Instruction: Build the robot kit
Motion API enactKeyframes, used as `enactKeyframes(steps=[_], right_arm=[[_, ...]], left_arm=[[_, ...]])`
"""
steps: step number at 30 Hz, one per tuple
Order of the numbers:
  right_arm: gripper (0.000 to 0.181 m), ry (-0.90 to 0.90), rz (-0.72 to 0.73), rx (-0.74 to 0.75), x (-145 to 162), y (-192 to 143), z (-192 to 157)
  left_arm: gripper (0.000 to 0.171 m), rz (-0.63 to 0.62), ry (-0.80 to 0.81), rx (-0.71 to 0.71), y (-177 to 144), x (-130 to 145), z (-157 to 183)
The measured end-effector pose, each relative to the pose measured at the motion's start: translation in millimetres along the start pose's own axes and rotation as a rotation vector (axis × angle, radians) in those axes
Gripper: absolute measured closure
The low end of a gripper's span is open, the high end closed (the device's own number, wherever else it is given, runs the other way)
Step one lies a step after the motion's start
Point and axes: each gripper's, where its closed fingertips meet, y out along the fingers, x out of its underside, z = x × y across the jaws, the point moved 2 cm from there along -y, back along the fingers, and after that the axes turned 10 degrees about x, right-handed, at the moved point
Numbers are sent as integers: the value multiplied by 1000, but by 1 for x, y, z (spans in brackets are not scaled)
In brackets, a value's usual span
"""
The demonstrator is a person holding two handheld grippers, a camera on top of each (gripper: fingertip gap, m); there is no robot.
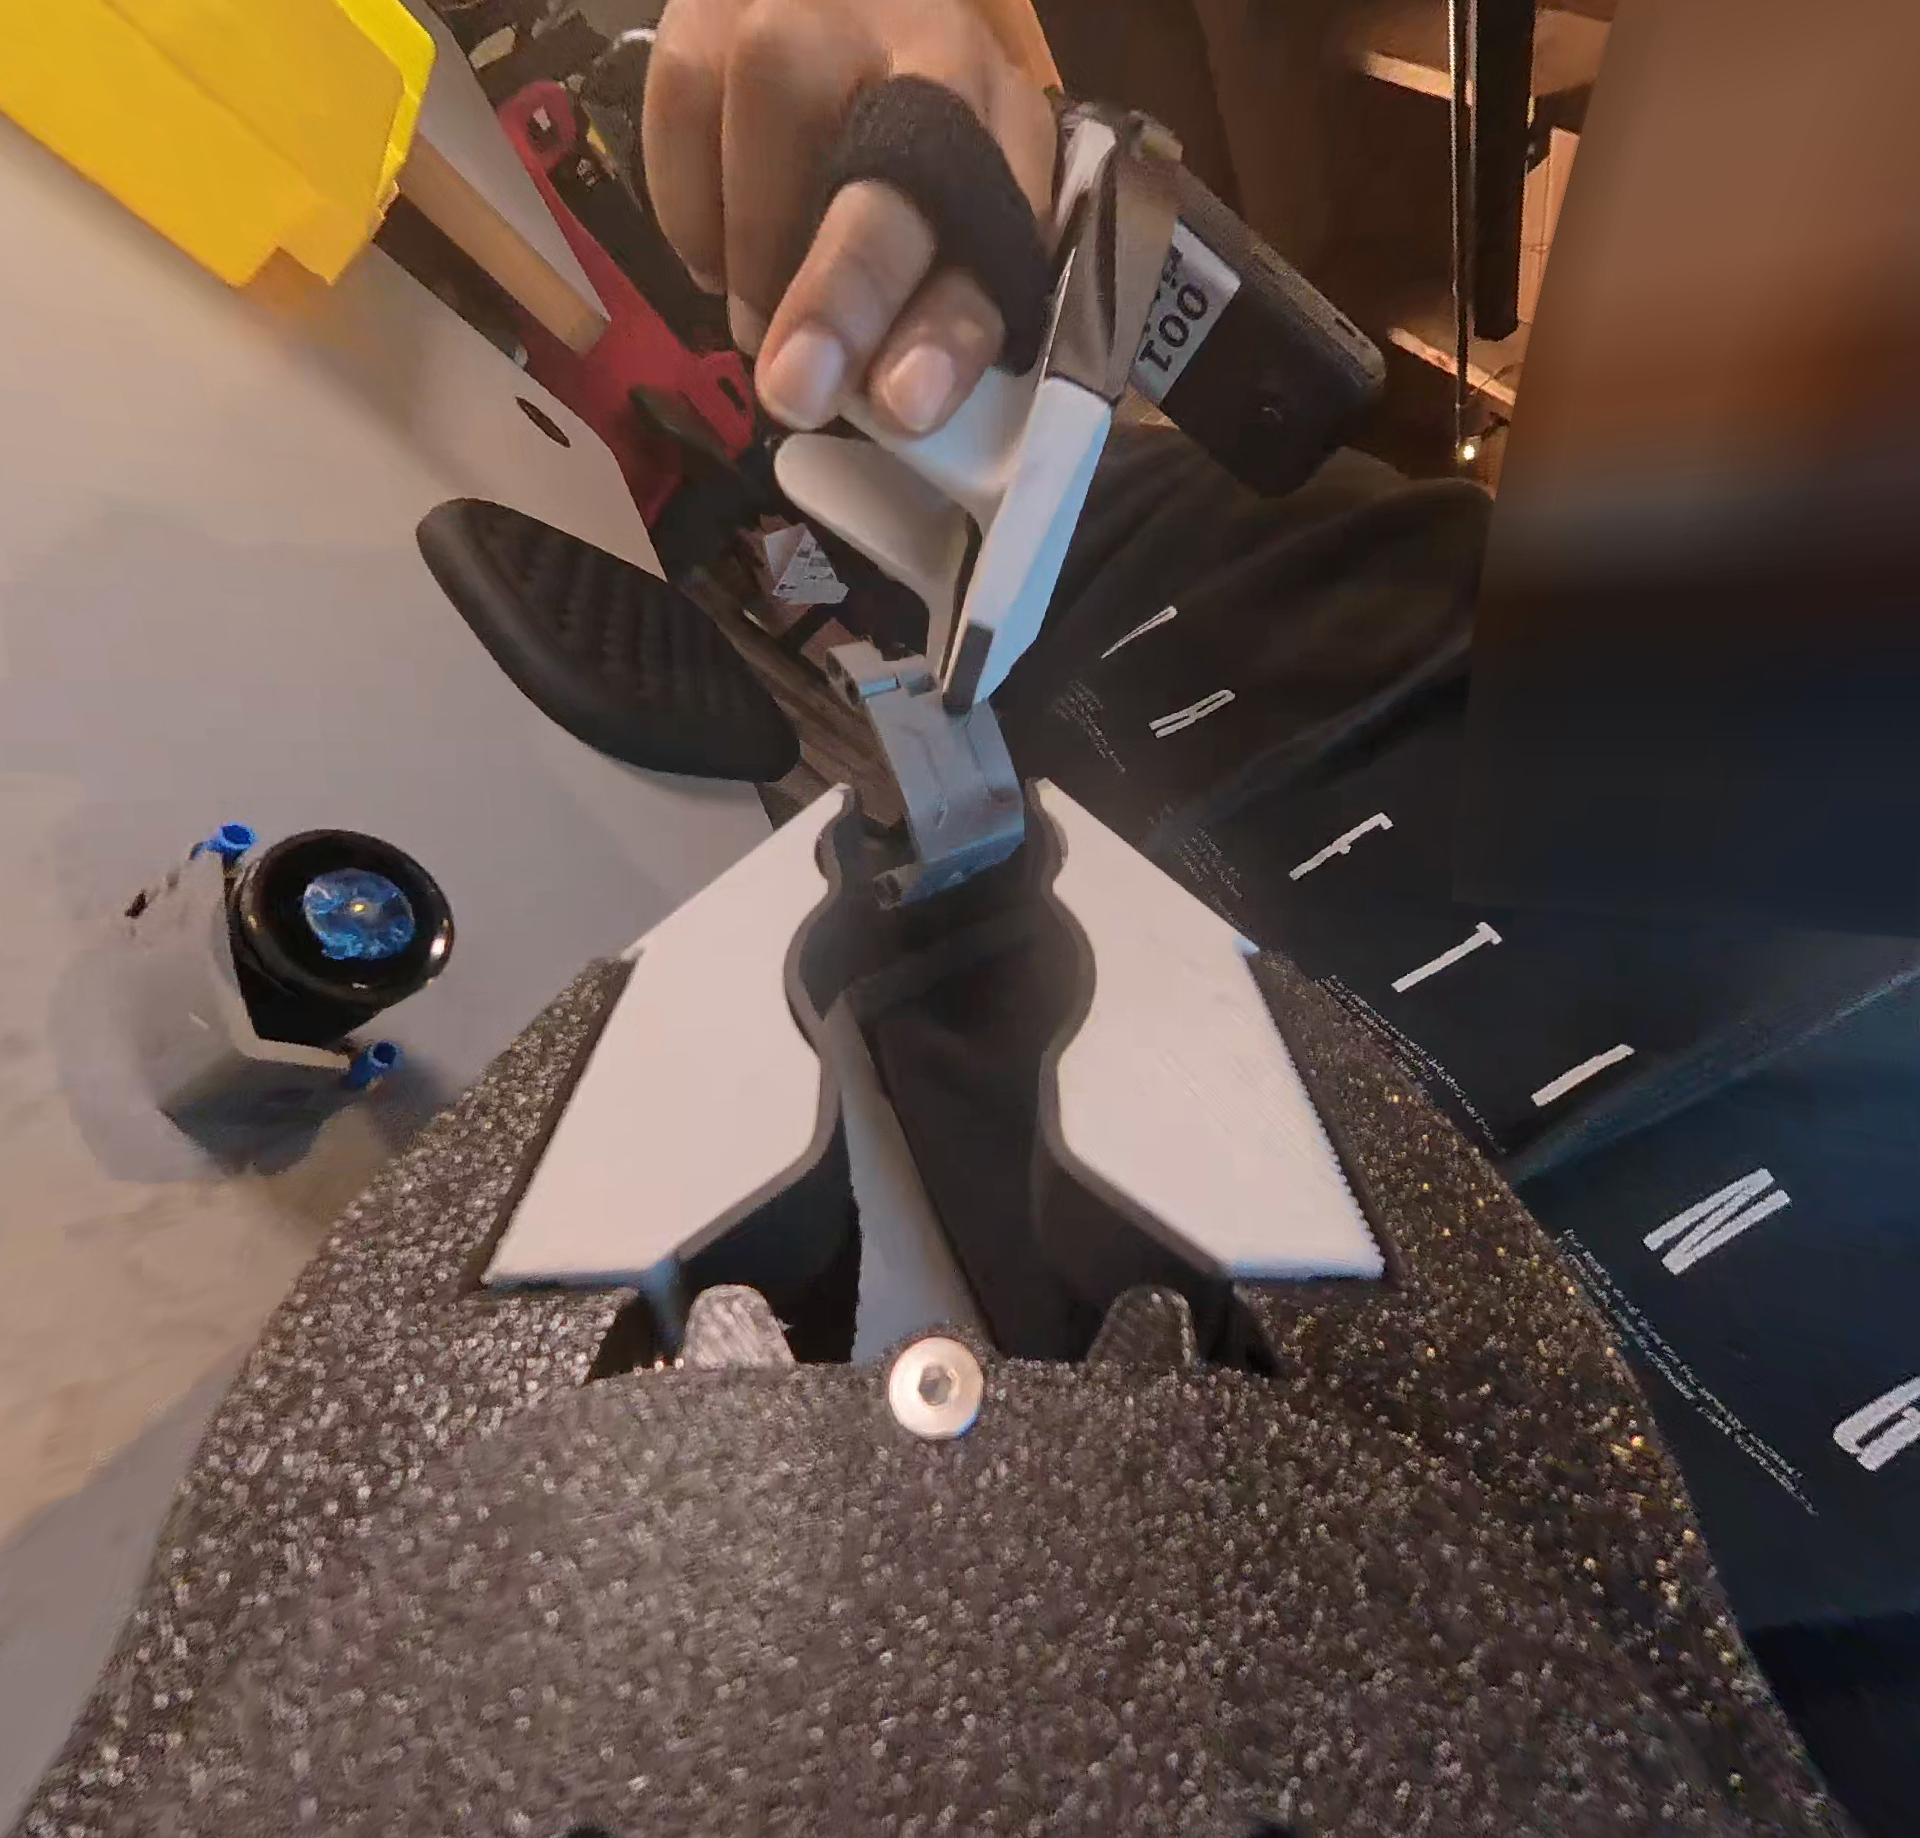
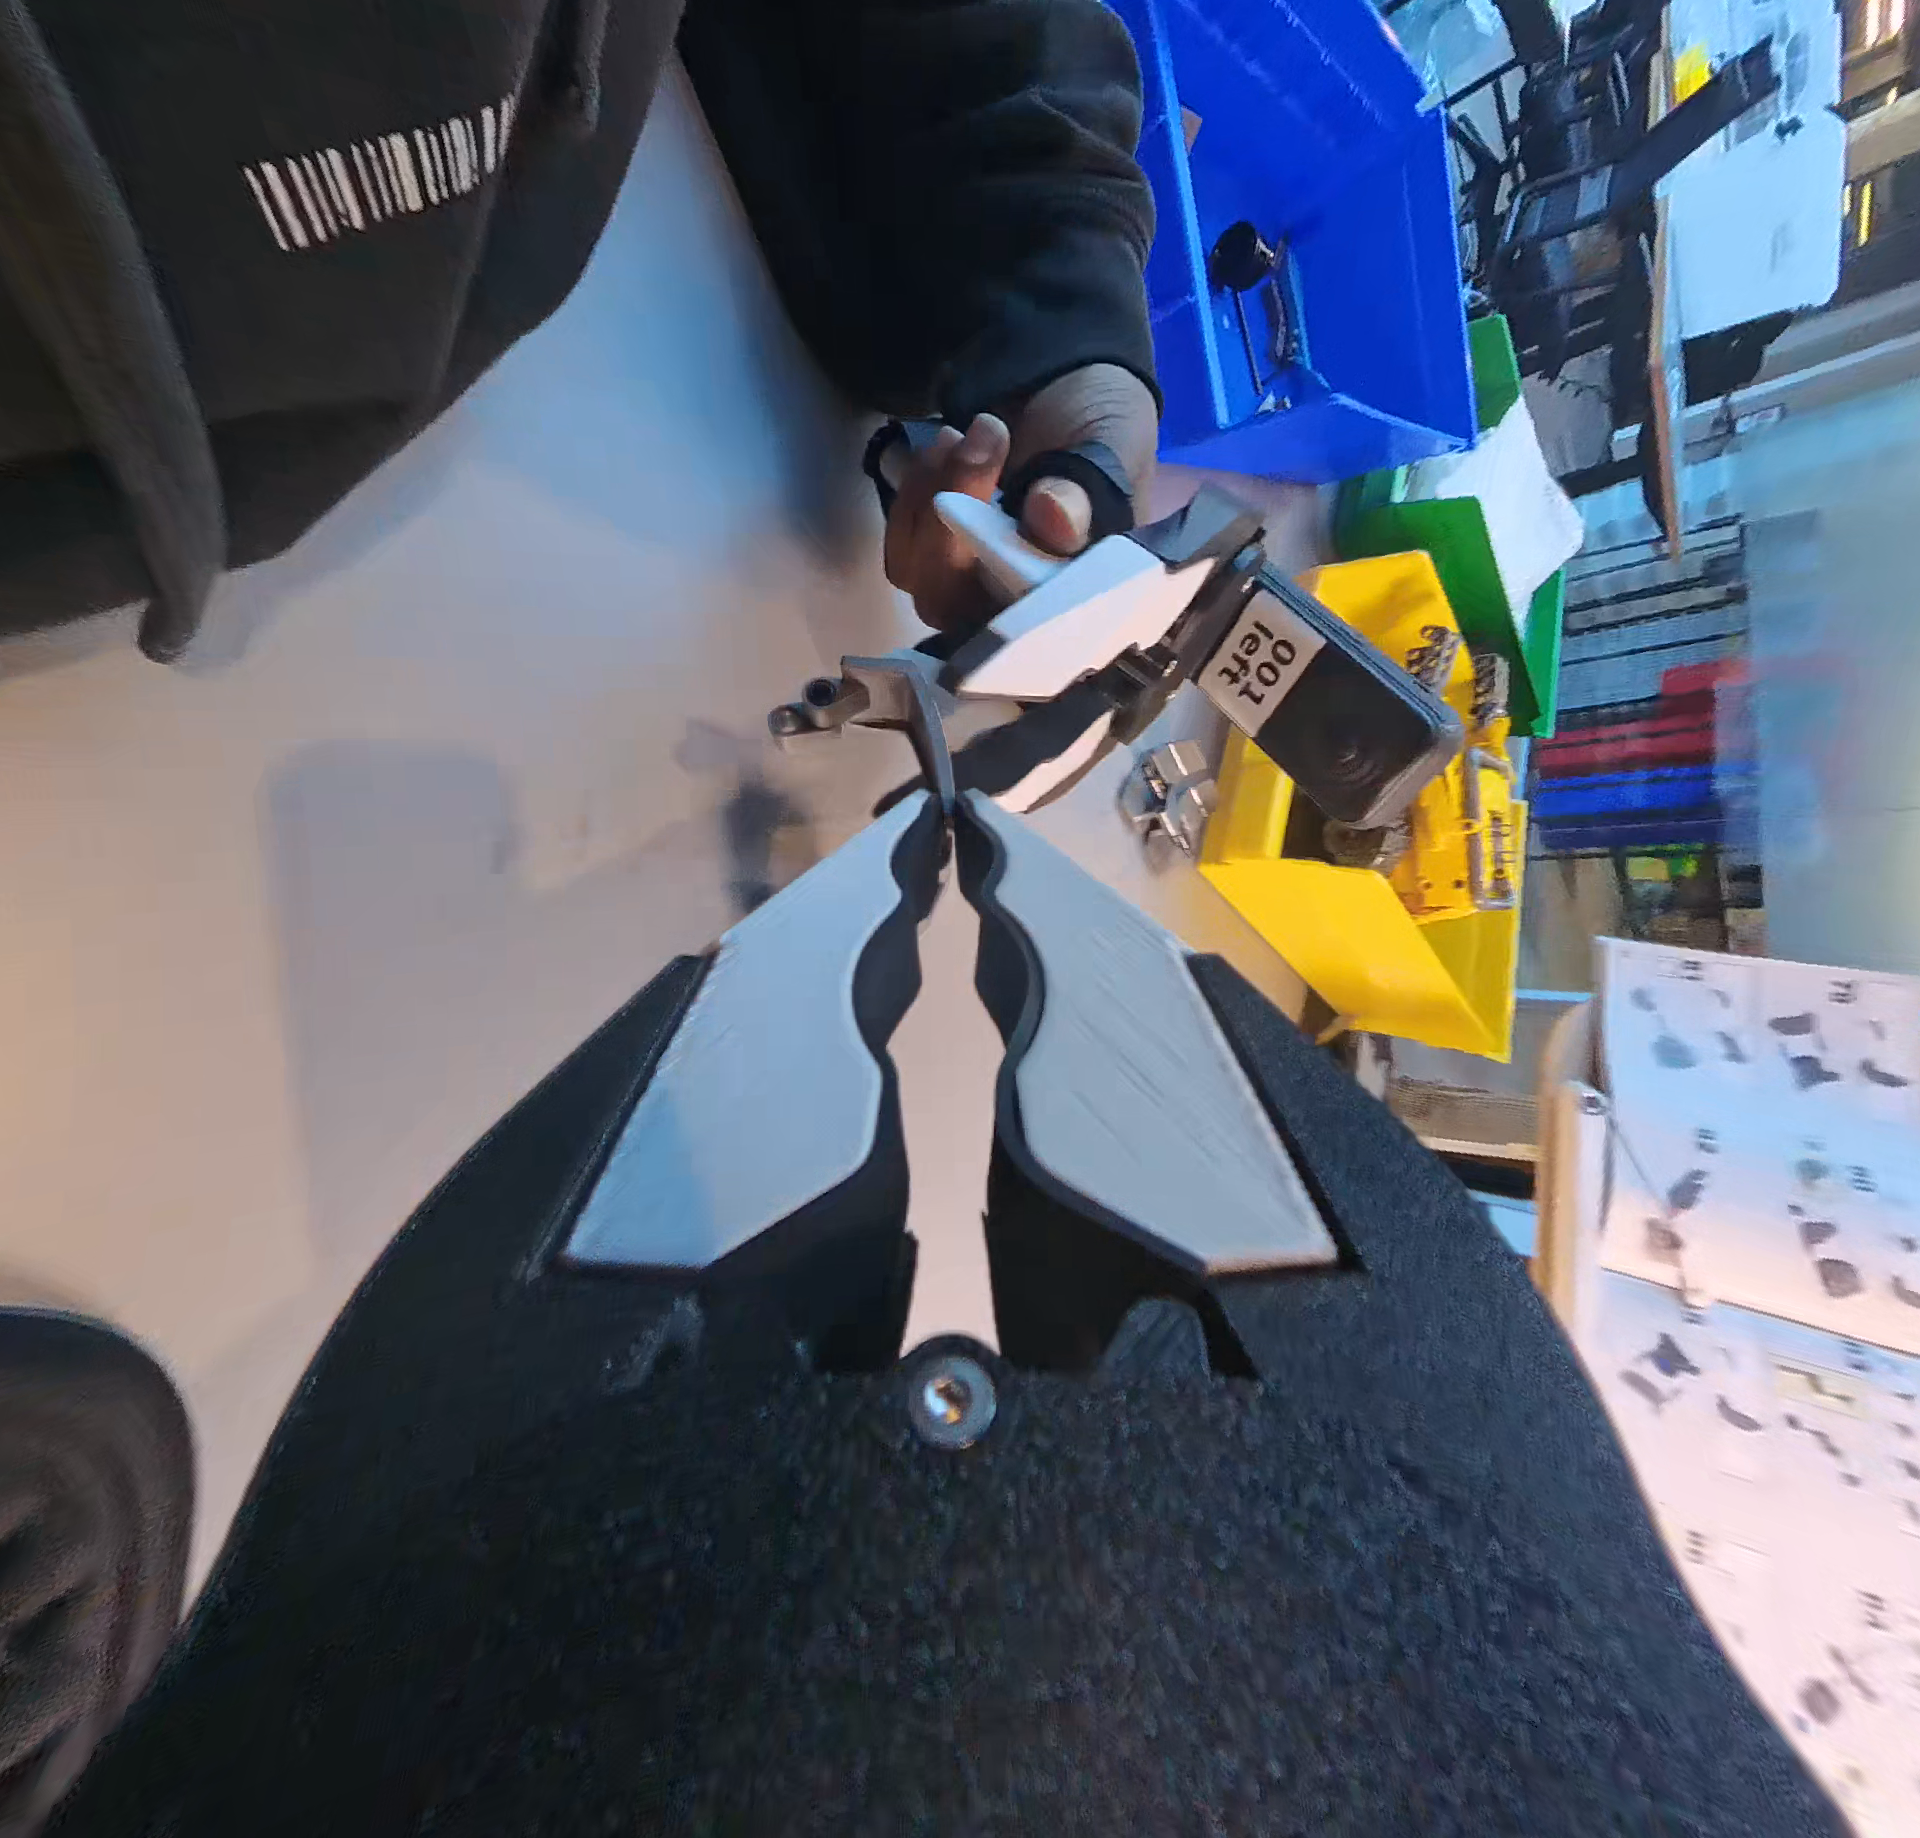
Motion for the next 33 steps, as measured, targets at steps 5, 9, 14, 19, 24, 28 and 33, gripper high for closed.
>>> enactKeyframes(steps=[5, 9, 14, 19, 24, 28, 33], right_arm=[[180, -30, -39, 69, 10, 3, 13], [178, 76, -88, 153, 25, 7, 17], [176, 319, -118, 225, 41, 14, 11], [164, 608, -66, 181, 44, 15, -4], [144, 863, -44, 135, 54, 8, -3], [131, 974, -34, 28, 60, 15, -14], [143, 682, -106, 43, 64, 27, -21]], left_arm=[[140, -3, 124, -137, -5, -9, -2], [147, -13, 217, -272, -13, -16, -10], [148, 63, 151, -291, -26, -22, -18], [148, -112, 292, -458, -30, -10, -29], [148, -468, 727, -776, -30, -1, -41], [148, -730, 1039, -948, -29, 6, -48], [148, -948, 1329, -1050, -24, 10, -52]])
